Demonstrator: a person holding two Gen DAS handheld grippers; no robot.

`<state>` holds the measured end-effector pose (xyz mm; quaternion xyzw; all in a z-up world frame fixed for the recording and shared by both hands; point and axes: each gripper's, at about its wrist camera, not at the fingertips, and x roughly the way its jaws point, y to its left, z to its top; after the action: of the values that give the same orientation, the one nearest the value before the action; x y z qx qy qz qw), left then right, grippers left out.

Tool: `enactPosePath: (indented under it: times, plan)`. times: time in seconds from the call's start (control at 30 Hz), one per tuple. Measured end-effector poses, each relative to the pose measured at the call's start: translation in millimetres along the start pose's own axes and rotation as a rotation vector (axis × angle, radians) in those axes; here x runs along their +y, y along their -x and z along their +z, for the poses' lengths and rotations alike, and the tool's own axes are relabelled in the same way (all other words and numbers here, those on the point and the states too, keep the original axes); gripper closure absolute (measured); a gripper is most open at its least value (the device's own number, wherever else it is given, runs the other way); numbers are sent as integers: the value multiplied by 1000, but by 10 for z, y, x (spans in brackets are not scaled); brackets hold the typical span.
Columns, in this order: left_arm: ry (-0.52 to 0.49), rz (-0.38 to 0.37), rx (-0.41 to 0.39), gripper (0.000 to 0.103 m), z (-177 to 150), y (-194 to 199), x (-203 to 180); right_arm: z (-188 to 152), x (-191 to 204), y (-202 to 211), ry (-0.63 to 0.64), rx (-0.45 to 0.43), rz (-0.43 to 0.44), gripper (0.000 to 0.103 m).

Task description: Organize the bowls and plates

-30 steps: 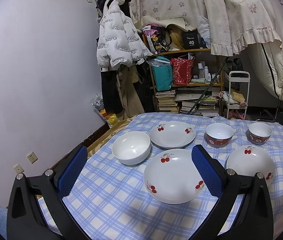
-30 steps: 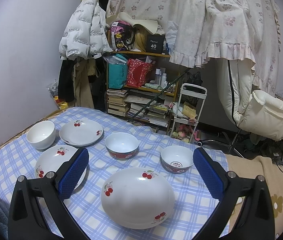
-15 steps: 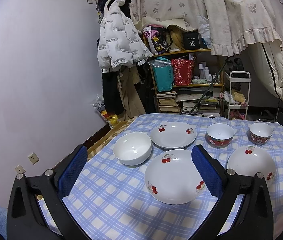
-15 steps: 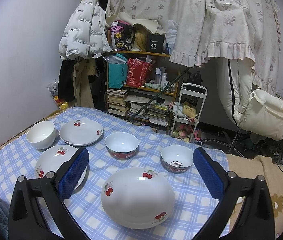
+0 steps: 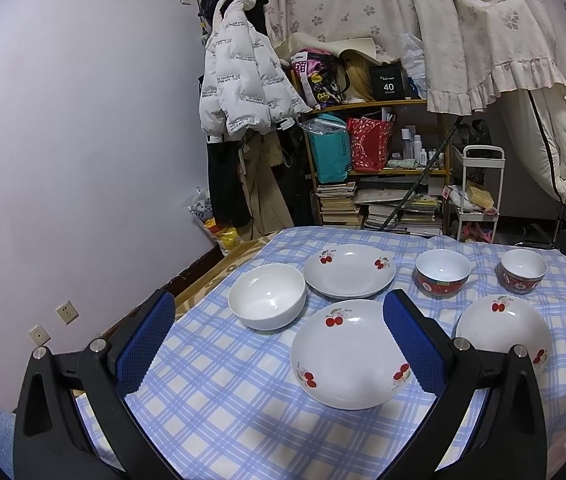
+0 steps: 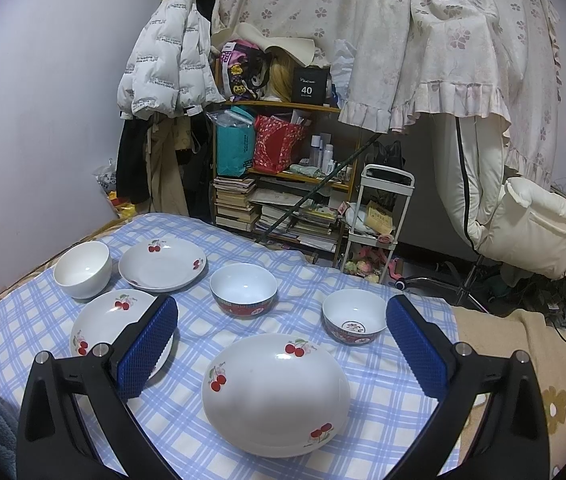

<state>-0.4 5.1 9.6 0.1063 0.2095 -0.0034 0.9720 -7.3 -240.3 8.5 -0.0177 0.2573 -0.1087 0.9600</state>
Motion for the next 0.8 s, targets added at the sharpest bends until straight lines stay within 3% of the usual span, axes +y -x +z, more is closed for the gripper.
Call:
enactPosePath:
  times: [0.8]
  plan:
    - [0, -4, 7, 1, -36, -34, 1, 27, 6, -36, -1, 2, 1, 0]
